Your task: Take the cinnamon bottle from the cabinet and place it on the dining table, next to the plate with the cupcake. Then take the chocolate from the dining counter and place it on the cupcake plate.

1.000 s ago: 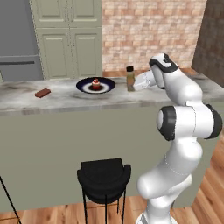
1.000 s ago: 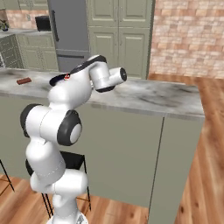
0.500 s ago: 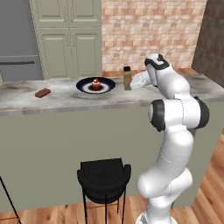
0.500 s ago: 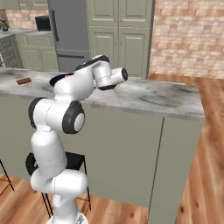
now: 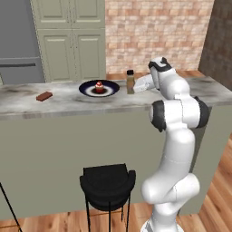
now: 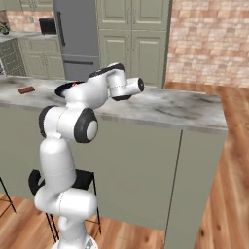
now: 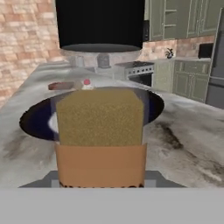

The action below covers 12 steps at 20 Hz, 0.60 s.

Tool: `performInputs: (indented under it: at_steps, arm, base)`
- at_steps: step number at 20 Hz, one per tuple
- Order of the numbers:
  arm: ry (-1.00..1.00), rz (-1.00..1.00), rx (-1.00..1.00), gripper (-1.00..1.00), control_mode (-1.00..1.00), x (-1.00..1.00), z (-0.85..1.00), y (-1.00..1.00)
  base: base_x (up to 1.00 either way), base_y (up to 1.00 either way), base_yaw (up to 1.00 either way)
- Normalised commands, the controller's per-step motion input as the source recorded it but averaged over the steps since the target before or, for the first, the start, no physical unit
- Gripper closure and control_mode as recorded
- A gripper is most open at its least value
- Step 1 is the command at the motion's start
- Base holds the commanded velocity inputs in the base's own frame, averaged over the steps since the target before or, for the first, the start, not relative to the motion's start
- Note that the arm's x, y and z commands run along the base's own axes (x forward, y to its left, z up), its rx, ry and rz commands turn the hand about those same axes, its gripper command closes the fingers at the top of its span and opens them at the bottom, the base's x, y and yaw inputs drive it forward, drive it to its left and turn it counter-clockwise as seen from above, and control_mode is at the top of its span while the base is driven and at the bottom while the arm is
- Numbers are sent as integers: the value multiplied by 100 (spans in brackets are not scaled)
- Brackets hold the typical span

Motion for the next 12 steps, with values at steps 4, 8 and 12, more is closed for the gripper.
performInputs:
  at_steps: [4,8,12]
  arm:
    - [0,0,8,100,-100,28,-25,6]
    - [-1,0,1,100,-100,33,-18,1]
    - [-4,0,0,100,-100,25,-27,12]
  base:
    - [0,0,0]
    - [0,0,0]
    - [0,0,0]
